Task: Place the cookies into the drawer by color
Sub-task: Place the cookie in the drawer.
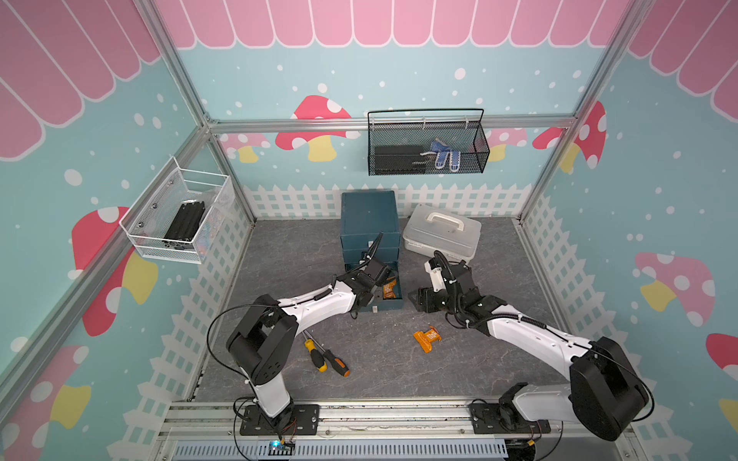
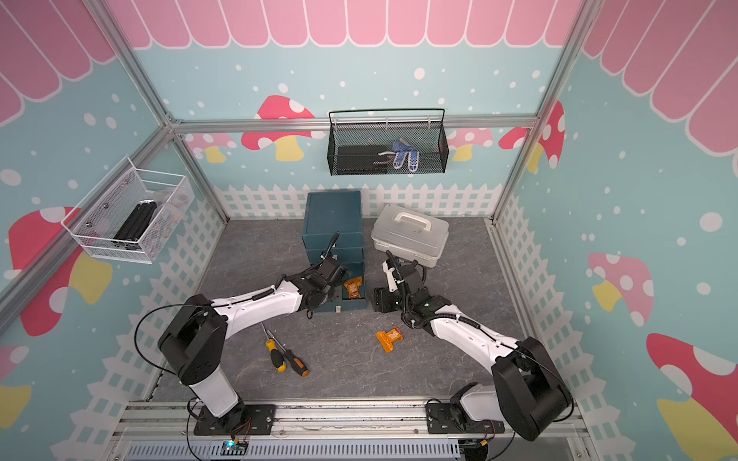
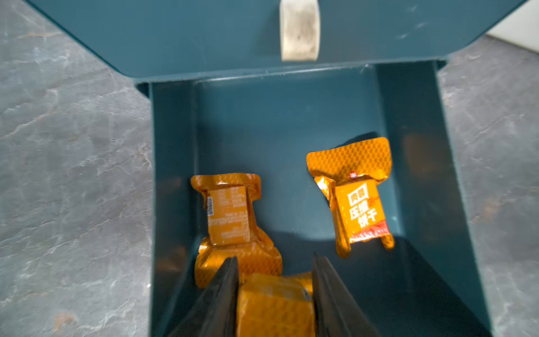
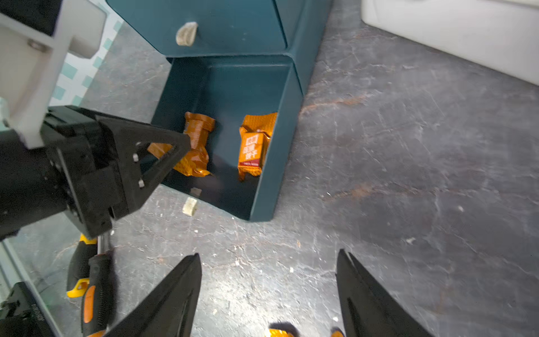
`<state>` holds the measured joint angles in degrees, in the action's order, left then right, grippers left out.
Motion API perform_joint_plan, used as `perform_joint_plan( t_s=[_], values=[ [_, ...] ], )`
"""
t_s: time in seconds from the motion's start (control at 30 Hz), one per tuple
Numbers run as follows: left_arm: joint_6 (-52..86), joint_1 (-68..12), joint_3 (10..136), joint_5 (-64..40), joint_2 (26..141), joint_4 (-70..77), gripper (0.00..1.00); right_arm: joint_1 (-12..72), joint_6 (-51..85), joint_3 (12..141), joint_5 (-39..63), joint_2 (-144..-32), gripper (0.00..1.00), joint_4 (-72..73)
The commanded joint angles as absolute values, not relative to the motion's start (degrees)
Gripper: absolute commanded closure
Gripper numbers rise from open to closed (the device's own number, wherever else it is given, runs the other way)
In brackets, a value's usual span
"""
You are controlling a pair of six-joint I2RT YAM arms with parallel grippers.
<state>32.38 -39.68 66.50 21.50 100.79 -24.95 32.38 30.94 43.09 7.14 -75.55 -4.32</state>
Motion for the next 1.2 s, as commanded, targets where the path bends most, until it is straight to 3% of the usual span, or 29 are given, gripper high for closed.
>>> perform_joint_plan(
  t_s=[0.0, 0.77, 1.17],
  values=[
    [32.6, -38.6, 68.2, 22.7, 102.6, -23.0, 0.58, 32.2, 29.9, 42.4, 5.3, -74.7, 0.24, -6.7],
    [30.2, -36.4, 65.9, 26.2, 111.2, -11.0, 0.54, 32.2, 34.5, 26.7, 2.2, -64.8, 0.23, -8.6],
    [30.4, -36.3, 63.0, 24.0, 107.7, -7.9, 0.29, 33.4, 34.0, 24.6, 4.3, -65.7, 0.19, -7.7]
  ],
)
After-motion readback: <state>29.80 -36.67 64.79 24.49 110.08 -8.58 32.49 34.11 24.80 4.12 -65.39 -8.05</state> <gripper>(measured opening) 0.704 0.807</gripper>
